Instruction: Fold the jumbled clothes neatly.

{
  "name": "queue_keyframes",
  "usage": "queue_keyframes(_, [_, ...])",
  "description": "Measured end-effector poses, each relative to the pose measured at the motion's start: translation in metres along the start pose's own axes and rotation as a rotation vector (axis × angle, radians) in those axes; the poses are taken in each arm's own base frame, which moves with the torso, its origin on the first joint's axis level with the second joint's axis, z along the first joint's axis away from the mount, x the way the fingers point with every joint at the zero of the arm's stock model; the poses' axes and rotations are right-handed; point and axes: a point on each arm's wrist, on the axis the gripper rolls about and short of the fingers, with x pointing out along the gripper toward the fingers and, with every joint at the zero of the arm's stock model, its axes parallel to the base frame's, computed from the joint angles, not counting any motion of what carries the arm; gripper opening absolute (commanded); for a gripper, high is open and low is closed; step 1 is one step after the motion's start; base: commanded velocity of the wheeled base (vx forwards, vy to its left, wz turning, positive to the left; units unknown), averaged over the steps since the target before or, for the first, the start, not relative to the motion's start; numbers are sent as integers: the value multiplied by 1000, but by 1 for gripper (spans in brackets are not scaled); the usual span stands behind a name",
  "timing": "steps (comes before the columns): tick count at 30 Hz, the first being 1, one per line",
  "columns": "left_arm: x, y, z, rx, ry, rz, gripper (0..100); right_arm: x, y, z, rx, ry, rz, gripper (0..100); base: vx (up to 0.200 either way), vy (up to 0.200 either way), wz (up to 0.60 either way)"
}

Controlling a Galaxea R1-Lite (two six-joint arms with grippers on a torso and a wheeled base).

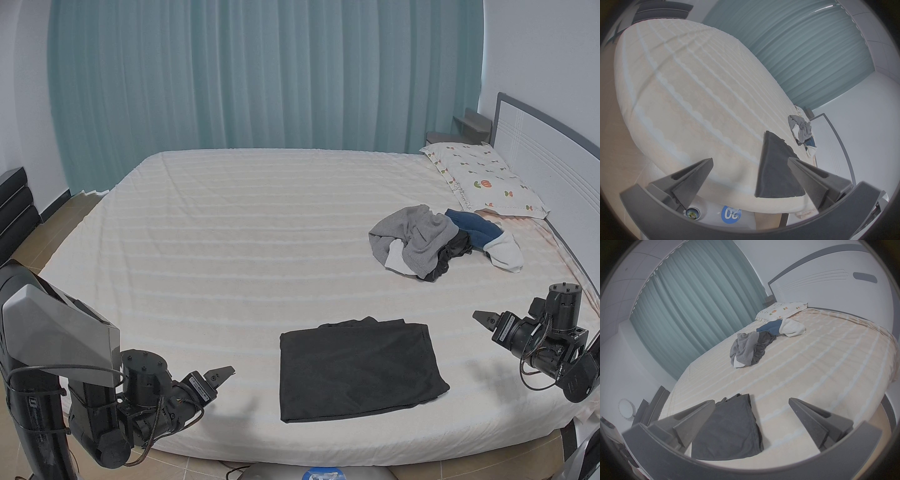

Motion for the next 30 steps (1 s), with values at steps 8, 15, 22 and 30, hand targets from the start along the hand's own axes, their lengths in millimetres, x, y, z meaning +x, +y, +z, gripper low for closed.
queue_keyframes(8, [3,-2,1,14,-13,-6,100,-2,0,0,-12,-2,3,100,0,-75,0])
queue_keyframes(15, [3,1,6,74,-32,9,100,-3,0,0,-13,2,1,100,0,0,0])
queue_keyframes(22, [7,9,9,82,-42,41,100,-3,-1,-2,-15,15,2,100,0,0,0])
queue_keyframes(30, [19,14,11,88,-47,54,100,-2,-1,-5,-17,28,7,100,0,0,0])
